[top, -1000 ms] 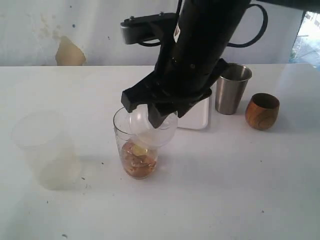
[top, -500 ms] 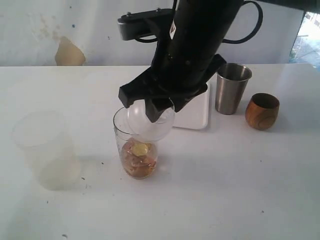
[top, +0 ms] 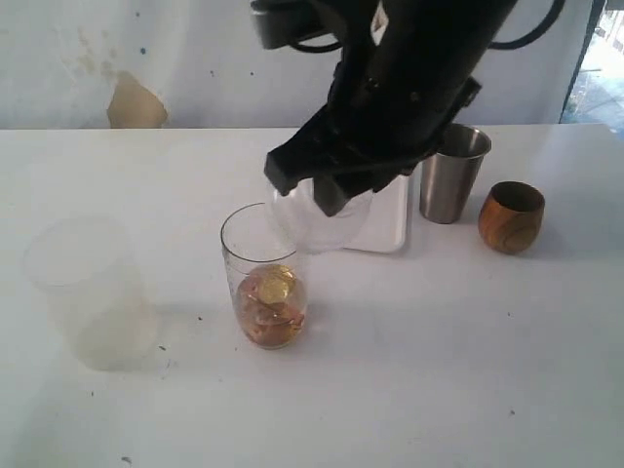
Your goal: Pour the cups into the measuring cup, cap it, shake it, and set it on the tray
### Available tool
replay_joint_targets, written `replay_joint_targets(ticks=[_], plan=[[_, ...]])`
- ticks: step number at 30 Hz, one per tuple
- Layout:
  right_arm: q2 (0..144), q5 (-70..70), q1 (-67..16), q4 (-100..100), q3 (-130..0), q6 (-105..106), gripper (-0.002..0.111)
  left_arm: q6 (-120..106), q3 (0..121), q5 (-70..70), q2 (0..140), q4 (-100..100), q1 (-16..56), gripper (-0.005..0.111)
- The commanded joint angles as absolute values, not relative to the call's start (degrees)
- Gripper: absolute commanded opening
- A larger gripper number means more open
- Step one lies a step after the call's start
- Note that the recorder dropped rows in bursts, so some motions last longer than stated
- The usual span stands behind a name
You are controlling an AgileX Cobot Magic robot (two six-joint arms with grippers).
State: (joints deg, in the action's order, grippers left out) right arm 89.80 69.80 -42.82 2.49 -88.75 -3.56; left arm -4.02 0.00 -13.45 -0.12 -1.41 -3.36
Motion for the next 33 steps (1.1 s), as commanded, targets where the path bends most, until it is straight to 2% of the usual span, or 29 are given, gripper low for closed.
replay_joint_targets(ticks=[1, 7, 12, 20, 24, 26, 28, 29, 30, 32, 33], plan=[[86.29, 69.96, -42.18, 14.18, -83.43, -8.23, 0.0, -3.91, 0.0, -13.27, 0.0, -0.87, -3.32, 0.0], [91.3, 69.96, -35.03, 13.52, -75.68, -8.13, 0.0, -3.91, 0.0, -13.27, 0.0, -0.87, -3.32, 0.0], [98.1, 69.96, -28.86, -0.75, -75.28, 3.09, 0.0, -3.91, 0.0, -13.27, 0.0, -0.87, -3.32, 0.0], [107.05, 69.96, -24.82, 3.25, -75.28, 4.39, 0.0, -3.91, 0.0, -13.27, 0.0, -0.87, -3.32, 0.0], [108.17, 62.98, -24.19, 2.8, -75.28, 6.87, 0.003, -3.91, 0.0, -13.27, 0.0, -0.87, -3.32, 0.0], [108.17, 60.93, -24.19, 0.45, -75.28, 9.25, 0.013, -3.91, 0.0, -13.27, 0.0, -0.87, -3.32, 0.0], [108.17, 59.99, -24.19, 0.0, -75.49, 9.37, 0.031, -3.91, 0.0, -13.27, 0.0, -0.87, -3.32, 0.0], [108.17, 59.9, -24.19, 0.0, -75.52, 9.37, 0.042, -3.91, 0.0, -13.27, 0.0, -0.87, -3.32, 0.0], [108.05, 59.78, -24.19, 0.0, -75.52, 9.37, 0.063, -3.91, 0.0, -13.27, 0.0, -0.87, -3.32, 0.0], [107.33, 59.78, -24.19, 0.0, -75.52, 10.24, 0.076, -3.91, 0.0, -13.27, 0.0, -0.87, -3.32, 0.0], [106.78, 59.78, -24.19, 0.0, -75.52, 10.24, 0.076, -3.91, 0.0, -13.27, 0.0, -0.87, -3.32, 0.0]])
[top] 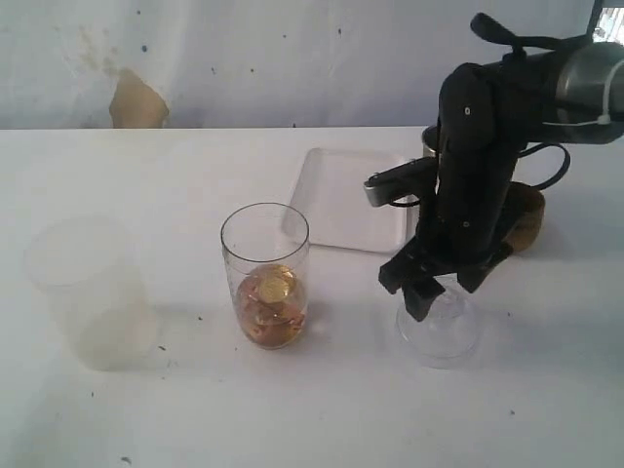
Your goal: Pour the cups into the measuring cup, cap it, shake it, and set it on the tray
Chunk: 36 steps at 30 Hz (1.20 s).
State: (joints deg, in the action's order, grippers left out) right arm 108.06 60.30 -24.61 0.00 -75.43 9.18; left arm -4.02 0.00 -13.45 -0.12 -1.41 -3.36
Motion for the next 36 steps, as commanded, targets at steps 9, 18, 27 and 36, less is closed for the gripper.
replay_joint_targets(ticks=[9, 18, 27, 36], plan=[[95.68, 46.03, -24.19, -1.71, -60.8, 6.19, 0.076, -3.91, 0.0, -13.27, 0.0, -0.87, -3.32, 0.0], [102.9, 42.14, -24.19, -1.71, -60.62, 3.77, 0.076, -3.91, 0.0, -13.27, 0.0, -0.87, -3.32, 0.0], [105.15, 41.44, -24.19, -1.59, -60.62, 2.31, 0.076, -3.91, 0.0, -13.27, 0.0, -0.87, -3.32, 0.0], [105.81, 40.72, -24.19, -1.71, -60.74, 2.31, 0.075, -3.91, 0.0, -13.27, 0.0, -0.87, -3.32, 0.0]])
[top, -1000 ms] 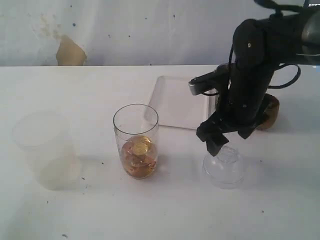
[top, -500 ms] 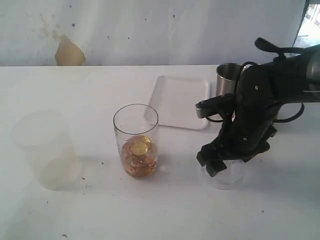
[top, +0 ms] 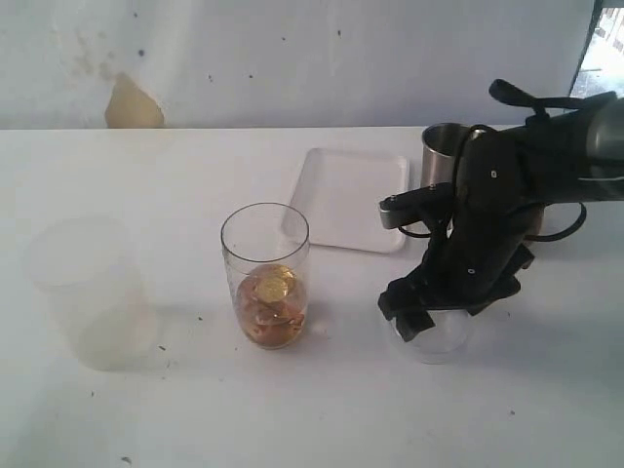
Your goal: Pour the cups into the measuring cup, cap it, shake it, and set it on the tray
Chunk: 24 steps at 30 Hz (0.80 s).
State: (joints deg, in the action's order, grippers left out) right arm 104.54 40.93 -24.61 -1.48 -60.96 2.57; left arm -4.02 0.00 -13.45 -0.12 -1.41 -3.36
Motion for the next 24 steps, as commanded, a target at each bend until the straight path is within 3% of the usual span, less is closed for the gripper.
replay_joint_targets(ticks=[1, 3, 8, 10, 18, 24], plan=[[105.81, 40.85, -24.19, -1.9, -60.74, 2.31, 0.071, -3.91, 0.0, -13.27, 0.0, -0.87, -3.32, 0.0], [105.81, 42.15, -24.19, -1.9, -61.4, 2.31, 0.059, -3.91, 0.0, -13.27, 0.0, -0.87, -3.32, 0.0], [105.08, 46.66, -24.19, -1.77, -63.61, 3.59, 0.013, -3.91, 0.0, -13.27, 0.0, -0.87, -3.32, 0.0], [103.84, 46.99, -24.19, -1.77, -63.76, 4.69, 0.0, -3.91, 0.0, -13.27, 0.0, -0.87, -3.32, 0.0], [97.25, 49.82, -24.19, -1.77, -65.34, 4.65, 0.0, -3.91, 0.0, -13.27, 0.0, -0.87, -3.32, 0.0], [92.67, 59.51, -24.61, -4.95, -72.12, 4.74, 0.0, -3.91, 0.0, -13.27, 0.0, -0.87, -3.32, 0.0]])
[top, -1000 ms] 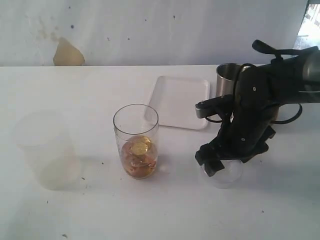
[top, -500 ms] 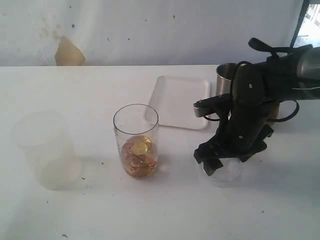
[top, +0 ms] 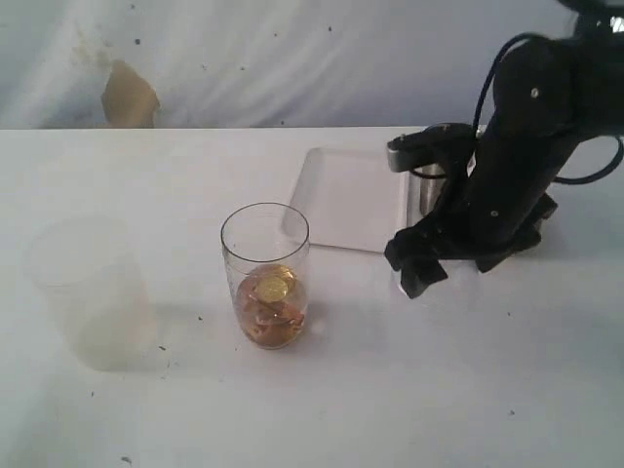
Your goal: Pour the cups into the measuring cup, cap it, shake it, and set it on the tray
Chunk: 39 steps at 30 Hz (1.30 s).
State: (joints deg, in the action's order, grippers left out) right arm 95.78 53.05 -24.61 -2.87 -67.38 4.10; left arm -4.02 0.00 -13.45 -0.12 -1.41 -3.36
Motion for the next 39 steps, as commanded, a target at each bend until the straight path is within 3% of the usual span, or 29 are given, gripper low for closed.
replay_joint_targets(ticks=[1, 6, 16, 28, 39], plan=[[92.38, 61.27, -24.97, -5.05, -73.51, 4.74, 0.0, -3.91, 0.0, -13.27, 0.0, -0.87, -3.32, 0.0], [92.52, 69.41, -27.76, -5.03, -81.61, 4.07, 0.0, -3.91, 0.0, -13.27, 0.0, -0.87, -3.32, 0.0], [92.84, 69.96, -31.7, -6.31, -93.0, 1.22, 0.0, -3.91, 0.0, -13.27, 0.0, -0.87, -3.32, 0.0], [100.73, 69.96, -40.88, -7.28, -96.93, -0.7, 0.0, -3.91, 0.0, -13.27, 0.0, -0.87, -3.32, 0.0], [105.96, 69.96, -42.8, -5.25, -102.11, -2.82, 0.0, -3.91, 0.0, -13.27, 0.0, -0.87, -3.32, 0.0]])
